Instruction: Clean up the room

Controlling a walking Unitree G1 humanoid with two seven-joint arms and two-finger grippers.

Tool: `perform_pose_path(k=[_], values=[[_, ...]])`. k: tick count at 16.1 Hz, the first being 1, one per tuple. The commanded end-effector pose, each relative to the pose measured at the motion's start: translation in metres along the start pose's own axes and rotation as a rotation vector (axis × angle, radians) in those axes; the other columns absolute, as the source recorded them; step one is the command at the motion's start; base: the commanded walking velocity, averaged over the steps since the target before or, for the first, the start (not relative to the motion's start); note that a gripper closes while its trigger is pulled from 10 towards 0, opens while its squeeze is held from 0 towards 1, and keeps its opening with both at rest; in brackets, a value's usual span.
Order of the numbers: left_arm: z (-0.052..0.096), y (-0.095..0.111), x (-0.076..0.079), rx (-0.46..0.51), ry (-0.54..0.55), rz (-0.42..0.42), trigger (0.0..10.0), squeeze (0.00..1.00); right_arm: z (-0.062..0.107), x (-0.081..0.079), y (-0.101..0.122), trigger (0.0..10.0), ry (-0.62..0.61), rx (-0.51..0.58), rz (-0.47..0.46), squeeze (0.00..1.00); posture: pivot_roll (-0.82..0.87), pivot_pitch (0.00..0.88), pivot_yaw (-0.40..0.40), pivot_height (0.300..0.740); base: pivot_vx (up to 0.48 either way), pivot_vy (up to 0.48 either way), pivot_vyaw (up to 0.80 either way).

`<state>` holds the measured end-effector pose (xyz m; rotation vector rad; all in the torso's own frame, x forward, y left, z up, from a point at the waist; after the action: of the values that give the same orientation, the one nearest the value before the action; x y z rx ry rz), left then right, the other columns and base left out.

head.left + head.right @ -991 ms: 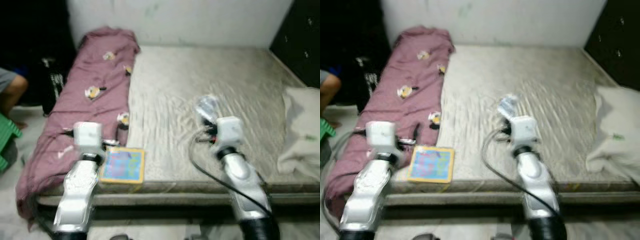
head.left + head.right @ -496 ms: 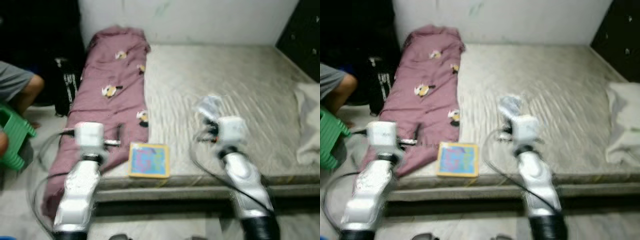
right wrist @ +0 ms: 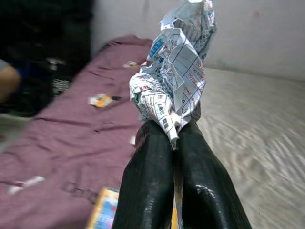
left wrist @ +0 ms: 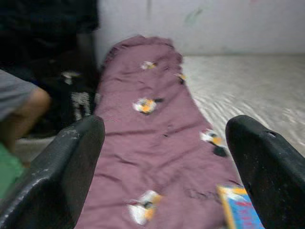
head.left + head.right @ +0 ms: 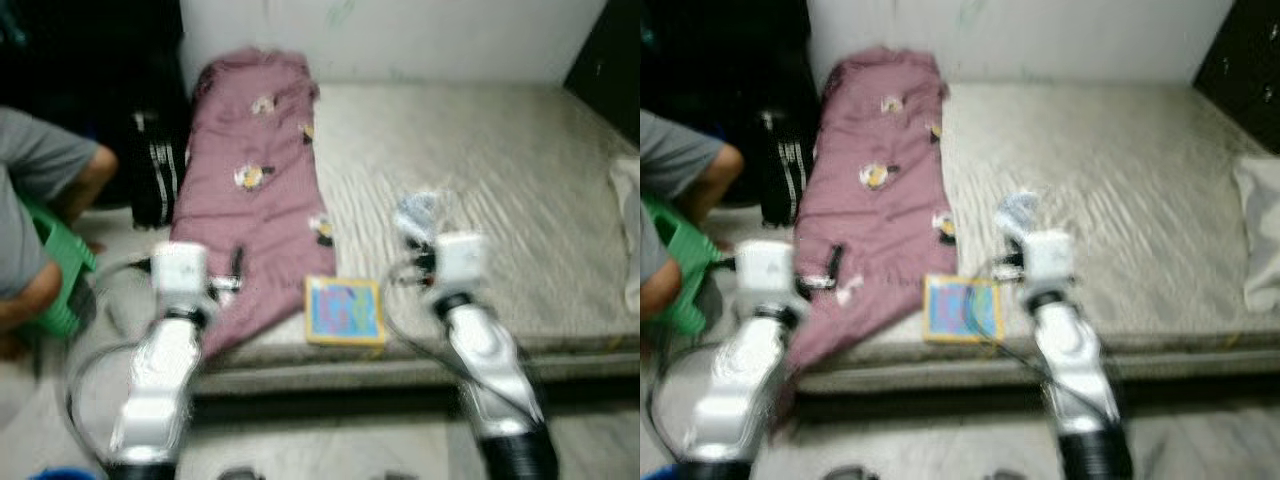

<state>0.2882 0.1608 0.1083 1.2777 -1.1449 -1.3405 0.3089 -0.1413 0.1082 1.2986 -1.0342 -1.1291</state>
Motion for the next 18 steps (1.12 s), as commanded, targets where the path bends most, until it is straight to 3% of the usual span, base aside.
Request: perform_pose_path(k=[1, 3, 7, 18], values=[[-0.0016, 0.0030, 0.0080, 0.010, -0.021, 0.006, 10.0, 0.00, 0.0014, 0.0089, 0.0051, 10.0, -0.020, 0.019, 0.004, 0.00, 0.00, 0.000, 0.001, 0.740, 0.000, 0.480, 0.00], [-0.0020, 0.0037, 0.0065, 0.013, -0.014, 0.003, 10.0, 0.00, 0.0009, 0.0097, 0.0057, 10.0, -0.021, 0.020, 0.013, 0.00, -0.01, 0.000, 0.005, 0.740, 0.000, 0.480, 0.00], [-0.0038, 0.0079, 0.0041, 0.035, 0.006, -0.016, 10.0, 0.00, -0.0001, 0.0105, 0.0065, 10.0, -0.020, 0.024, 0.032, 0.00, -0.01, 0.000, 0.004, 0.740, 0.000, 0.000, 0.10], [-0.0048, 0.0103, 0.0038, 0.045, 0.011, -0.010, 10.0, 0.00, -0.0017, 0.0082, 0.0007, 10.0, -0.017, 0.004, 0.069, 0.00, 0.00, 0.000, 0.001, 0.740, 0.000, 0.000, 0.79]])
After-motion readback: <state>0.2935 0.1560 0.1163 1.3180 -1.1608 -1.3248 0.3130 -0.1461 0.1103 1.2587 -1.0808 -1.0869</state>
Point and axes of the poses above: a point about 5 cm out from each wrist's last joint towards the gripper, its own z axis pointing back from the gripper into the wrist, its own y axis along the axis of the wrist's last joint, x = y × z, the point moved 2 cm from there along -z, pointing out of the wrist towards the gripper, and after that the axes turned 7 degrees about -z, right-handed, at the moved point
